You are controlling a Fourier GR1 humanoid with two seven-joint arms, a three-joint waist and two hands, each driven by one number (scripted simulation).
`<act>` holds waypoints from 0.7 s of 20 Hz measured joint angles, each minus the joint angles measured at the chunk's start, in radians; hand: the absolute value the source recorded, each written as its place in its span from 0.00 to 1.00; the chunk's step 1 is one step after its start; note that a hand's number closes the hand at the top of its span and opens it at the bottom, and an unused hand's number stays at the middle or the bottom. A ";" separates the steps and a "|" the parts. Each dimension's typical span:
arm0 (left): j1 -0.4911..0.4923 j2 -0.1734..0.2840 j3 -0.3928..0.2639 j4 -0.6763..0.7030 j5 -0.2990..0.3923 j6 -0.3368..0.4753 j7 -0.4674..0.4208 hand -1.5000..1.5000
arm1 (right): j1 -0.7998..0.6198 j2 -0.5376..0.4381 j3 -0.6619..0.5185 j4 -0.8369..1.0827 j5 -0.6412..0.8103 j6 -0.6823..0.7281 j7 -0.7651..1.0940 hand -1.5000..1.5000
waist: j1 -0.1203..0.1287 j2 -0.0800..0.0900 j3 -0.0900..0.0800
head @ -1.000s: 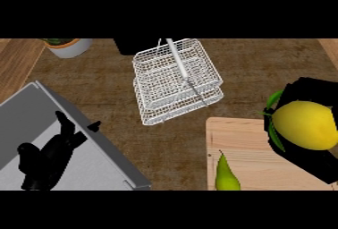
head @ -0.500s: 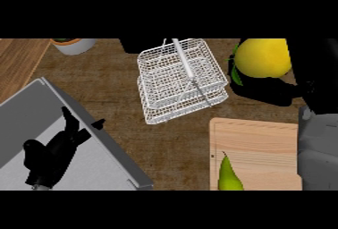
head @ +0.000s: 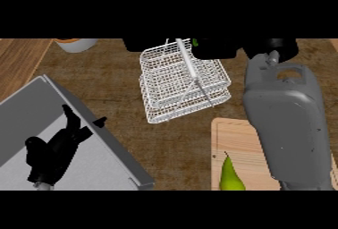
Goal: Pick the lemon from the cutting board and place it in the tiered basket
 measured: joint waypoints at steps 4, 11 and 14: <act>-0.010 -0.001 0.001 0.002 0.004 -0.002 0.005 0.50 | -0.037 0.038 -0.017 0.128 -0.006 -0.095 -0.046 1.00 | 0.006 0.004 0.000; -0.041 0.000 -0.016 0.013 0.014 -0.011 0.005 0.50 | -0.068 0.066 -0.024 0.304 -0.189 -0.297 -0.170 0.00 | 0.031 0.013 0.000; -0.050 0.001 -0.020 0.020 0.022 -0.016 0.000 0.50 | -0.100 0.069 -0.001 0.370 -0.257 -0.353 -0.239 0.00 | 0.037 0.012 0.000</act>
